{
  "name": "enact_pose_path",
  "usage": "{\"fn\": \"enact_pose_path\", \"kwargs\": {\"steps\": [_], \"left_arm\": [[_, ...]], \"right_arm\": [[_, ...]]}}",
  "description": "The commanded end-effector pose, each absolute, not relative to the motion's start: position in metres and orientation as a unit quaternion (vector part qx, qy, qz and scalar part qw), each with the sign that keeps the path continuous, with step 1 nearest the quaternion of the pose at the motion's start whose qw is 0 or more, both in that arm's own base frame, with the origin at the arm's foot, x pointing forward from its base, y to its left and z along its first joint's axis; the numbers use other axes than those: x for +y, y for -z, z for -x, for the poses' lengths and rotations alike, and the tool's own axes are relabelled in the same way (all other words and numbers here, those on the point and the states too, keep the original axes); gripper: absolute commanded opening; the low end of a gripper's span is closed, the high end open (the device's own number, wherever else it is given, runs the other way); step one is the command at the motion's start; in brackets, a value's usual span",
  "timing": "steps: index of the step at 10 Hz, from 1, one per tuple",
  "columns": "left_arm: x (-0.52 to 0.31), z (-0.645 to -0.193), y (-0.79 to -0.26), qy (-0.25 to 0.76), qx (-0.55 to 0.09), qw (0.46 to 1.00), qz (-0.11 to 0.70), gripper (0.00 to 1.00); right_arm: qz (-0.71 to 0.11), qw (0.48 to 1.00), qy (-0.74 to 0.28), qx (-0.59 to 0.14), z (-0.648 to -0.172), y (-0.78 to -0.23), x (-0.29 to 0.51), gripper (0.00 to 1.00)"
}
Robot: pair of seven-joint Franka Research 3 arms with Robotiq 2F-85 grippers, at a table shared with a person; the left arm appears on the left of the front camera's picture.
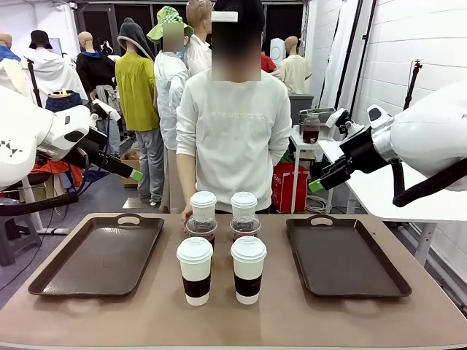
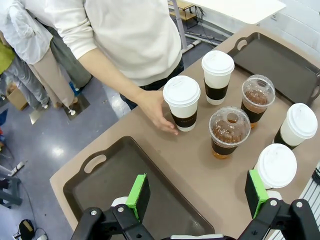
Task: Distribute the coffee onto the tray.
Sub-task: Pick up one iced Americano and place it on the right Handle tray.
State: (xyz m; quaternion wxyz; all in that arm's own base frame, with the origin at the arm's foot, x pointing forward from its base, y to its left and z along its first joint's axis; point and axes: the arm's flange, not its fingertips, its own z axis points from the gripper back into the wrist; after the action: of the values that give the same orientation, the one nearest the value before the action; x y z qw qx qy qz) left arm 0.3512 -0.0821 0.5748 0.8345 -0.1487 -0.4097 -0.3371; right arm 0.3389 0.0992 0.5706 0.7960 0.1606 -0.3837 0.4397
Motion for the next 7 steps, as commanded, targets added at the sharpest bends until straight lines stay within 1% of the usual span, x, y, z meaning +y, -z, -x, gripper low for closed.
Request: {"fn": "enact_pose_path", "kwargs": {"steps": [1, 7], "left_arm": [[-0.0816, -0.3513, -0.5746, 0.338, -0.409, 0.832, 0.16, 1.0], [-0.0816, -0.3513, -0.5746, 0.338, -0.409, 0.832, 0.16, 1.0]], "right_arm": [[-0.167, 0.795, -0.441, -0.382, -0.3377, -0.5696, 0.0993, 1.0], [-0.167, 0.795, -0.441, -0.382, -0.3377, -0.5696, 0.0993, 1.0]]}}
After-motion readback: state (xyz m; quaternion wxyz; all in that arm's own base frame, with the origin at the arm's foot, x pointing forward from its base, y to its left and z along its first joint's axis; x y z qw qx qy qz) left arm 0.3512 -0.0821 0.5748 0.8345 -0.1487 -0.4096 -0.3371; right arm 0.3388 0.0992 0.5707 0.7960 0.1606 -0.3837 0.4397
